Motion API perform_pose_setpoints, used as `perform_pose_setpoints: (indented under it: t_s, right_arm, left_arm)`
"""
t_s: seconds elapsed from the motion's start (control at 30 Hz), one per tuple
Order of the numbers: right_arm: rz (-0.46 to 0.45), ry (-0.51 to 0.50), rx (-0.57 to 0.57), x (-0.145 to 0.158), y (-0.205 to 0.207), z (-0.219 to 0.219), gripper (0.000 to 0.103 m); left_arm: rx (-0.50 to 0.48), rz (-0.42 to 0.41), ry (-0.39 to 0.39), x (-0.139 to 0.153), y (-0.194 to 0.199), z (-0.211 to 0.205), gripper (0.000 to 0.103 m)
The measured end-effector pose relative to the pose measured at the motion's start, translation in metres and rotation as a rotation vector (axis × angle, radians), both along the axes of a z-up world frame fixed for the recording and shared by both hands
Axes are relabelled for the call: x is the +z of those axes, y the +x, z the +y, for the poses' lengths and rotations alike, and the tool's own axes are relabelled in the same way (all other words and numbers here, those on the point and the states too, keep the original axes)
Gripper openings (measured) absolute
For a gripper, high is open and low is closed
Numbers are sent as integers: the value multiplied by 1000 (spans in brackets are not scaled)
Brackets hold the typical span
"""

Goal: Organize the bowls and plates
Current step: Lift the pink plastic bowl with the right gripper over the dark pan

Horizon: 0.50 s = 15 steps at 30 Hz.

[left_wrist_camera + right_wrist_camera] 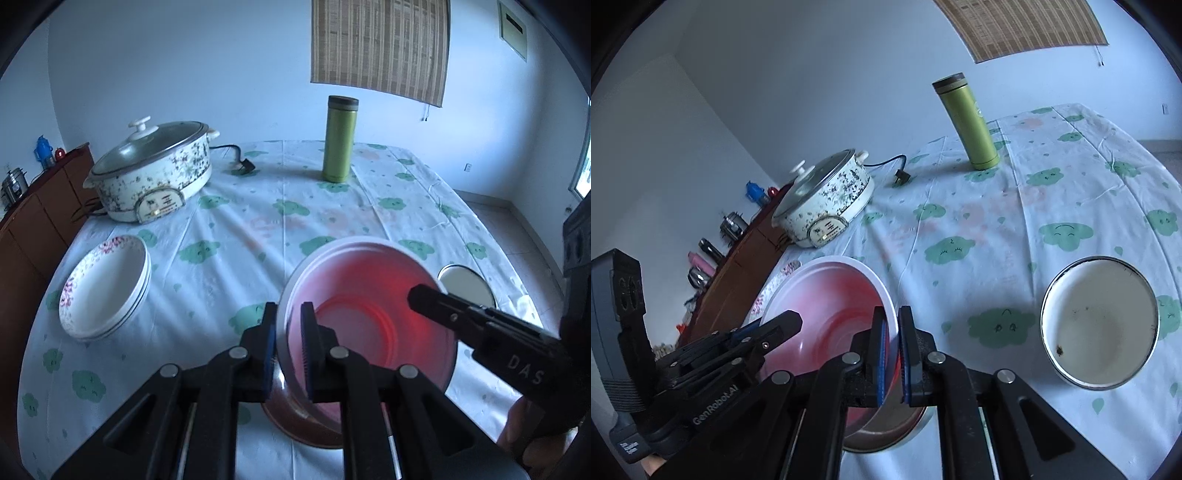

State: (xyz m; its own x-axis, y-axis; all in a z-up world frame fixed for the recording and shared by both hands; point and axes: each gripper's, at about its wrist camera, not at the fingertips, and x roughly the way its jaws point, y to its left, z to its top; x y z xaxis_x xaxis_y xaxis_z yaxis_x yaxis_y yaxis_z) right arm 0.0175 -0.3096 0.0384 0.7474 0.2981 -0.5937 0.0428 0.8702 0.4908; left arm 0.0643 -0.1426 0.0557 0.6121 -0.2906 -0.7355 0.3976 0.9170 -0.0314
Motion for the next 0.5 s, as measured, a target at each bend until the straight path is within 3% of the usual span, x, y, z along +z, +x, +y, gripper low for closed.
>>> perform_pose_setpoints:
  t_s: [0.5]
  right_arm:
    - [98, -62, 74, -22, 3, 14, 8]
  left_arm:
    - [35, 66, 0, -27, -5, 9, 10]
